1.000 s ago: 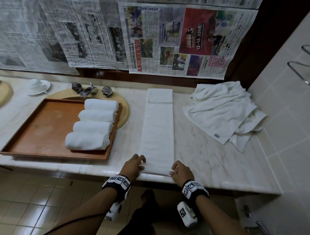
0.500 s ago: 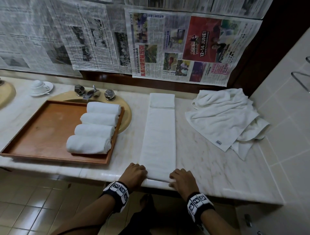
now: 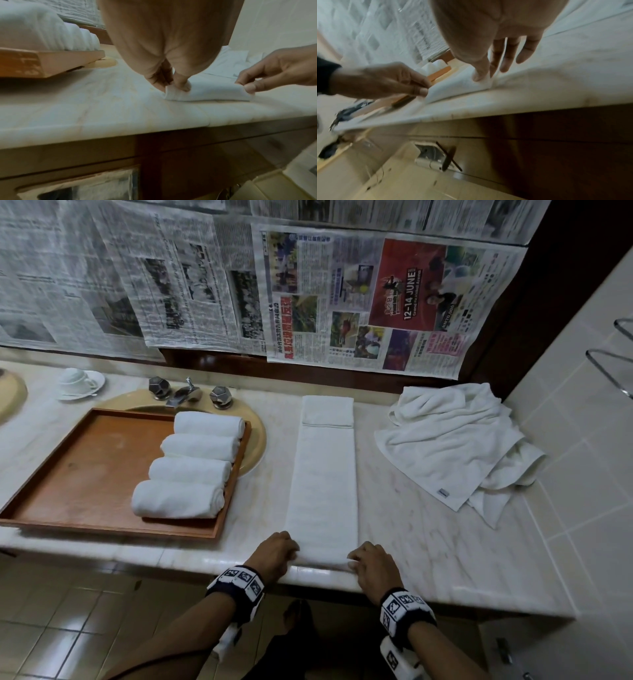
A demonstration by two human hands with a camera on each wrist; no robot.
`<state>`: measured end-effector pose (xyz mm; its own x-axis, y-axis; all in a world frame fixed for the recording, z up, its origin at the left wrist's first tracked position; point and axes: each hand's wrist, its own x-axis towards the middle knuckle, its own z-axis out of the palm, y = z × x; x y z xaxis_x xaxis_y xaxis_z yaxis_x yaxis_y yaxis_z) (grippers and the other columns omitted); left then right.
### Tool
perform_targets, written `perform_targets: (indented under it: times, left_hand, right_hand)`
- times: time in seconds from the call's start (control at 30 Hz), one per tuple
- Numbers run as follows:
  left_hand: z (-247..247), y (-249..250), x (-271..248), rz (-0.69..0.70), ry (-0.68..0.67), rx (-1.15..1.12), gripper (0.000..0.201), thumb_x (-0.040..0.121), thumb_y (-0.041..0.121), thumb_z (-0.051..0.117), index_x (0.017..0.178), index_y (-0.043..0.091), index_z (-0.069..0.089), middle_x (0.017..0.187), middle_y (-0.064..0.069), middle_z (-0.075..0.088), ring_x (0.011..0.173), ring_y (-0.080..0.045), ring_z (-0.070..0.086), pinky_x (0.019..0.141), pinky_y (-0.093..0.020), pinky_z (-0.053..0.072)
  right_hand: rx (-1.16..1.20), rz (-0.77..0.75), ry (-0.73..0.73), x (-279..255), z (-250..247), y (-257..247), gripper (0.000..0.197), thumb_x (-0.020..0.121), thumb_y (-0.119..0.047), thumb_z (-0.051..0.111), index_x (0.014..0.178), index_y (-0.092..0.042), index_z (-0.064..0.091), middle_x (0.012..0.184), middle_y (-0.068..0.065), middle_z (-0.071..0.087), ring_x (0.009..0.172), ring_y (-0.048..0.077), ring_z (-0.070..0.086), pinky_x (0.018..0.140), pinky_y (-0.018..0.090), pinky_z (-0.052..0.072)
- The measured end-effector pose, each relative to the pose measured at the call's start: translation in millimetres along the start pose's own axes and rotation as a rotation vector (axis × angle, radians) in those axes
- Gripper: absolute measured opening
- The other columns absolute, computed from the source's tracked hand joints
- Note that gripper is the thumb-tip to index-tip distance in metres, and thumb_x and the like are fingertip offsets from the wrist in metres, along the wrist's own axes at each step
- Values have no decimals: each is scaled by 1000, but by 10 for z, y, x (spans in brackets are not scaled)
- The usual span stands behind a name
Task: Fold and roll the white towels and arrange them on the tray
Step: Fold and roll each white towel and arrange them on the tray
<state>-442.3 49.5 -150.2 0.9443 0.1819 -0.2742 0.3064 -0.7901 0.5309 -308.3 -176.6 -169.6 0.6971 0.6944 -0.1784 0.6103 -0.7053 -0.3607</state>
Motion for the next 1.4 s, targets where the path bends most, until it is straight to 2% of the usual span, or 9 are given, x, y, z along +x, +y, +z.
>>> perform_targets:
  times: [0.17,0.27,0.47,0.6,0.73,0.87,1.07,1.23,1.4]
  left_hand:
    - [-37,2,95,-70,107,-70,31,82,-5,50,96,19,63,92,2,64,83,-11,68,73,-29,48]
    - [72,-72,64,13,135,44,17,85,5,57,89,16,70,98,-1,62,84,-29,64,71,-36,49]
    - [185,-220,-39,134,208,256,31,63,50,80,88,33,72,97,9,57,89,-14,48,67,-31,46]
    - [110,-98,59,160,257,349,20,65,37,81,78,27,70,91,6,56,84,-19,47,62,-34,47]
    - [71,-94,90,151,193,302,8,74,27,66,77,19,68,84,1,56,81,-22,50,60,-36,48]
    - [-43,-69,195,42,78,100,20,94,9,53,107,5,67,106,-12,59,100,-30,53,86,-35,43]
    - [-94,-68,269,-55,136,11,33,85,-2,52,108,21,57,94,3,66,86,-18,61,68,-30,40]
    - [88,-151,241,32,278,92,6,89,19,64,88,17,70,102,-2,59,83,-27,60,65,-32,47]
    - [19,-167,222,135,266,297,33,62,47,86,87,28,75,104,3,56,96,-18,48,72,-34,50]
  right_hand:
    - [158,119,81,39,-52,-41,17,84,-14,59,84,-31,58,75,-17,60,76,5,56,69,26,43]
    - [0,9,110,4,33,-15,24,77,-9,68,76,-30,58,74,-9,56,71,15,57,62,31,39]
    - [-85,-197,151,-137,54,42,25,64,-42,75,86,-31,68,95,-10,60,84,13,52,62,31,47]
    - [-141,-172,84,5,6,27,34,53,-32,88,80,-29,68,95,-8,57,82,16,54,60,31,45]
    - [-166,-171,70,104,-9,1,17,67,-28,78,80,-30,67,89,-11,58,79,17,56,61,29,41]
    - [-2,-55,22,225,-80,-2,14,90,-24,59,99,-26,70,99,-10,62,95,17,54,76,30,34]
    - [35,23,113,233,-124,-54,20,84,-16,68,81,-30,54,72,-12,56,75,14,55,70,33,40]
    - [-101,-111,159,167,-48,14,11,72,-28,75,77,-32,65,86,-10,59,75,18,56,58,31,39]
    - [-86,-124,141,176,-72,39,37,55,-35,89,86,-28,71,97,-4,59,82,20,56,63,34,45]
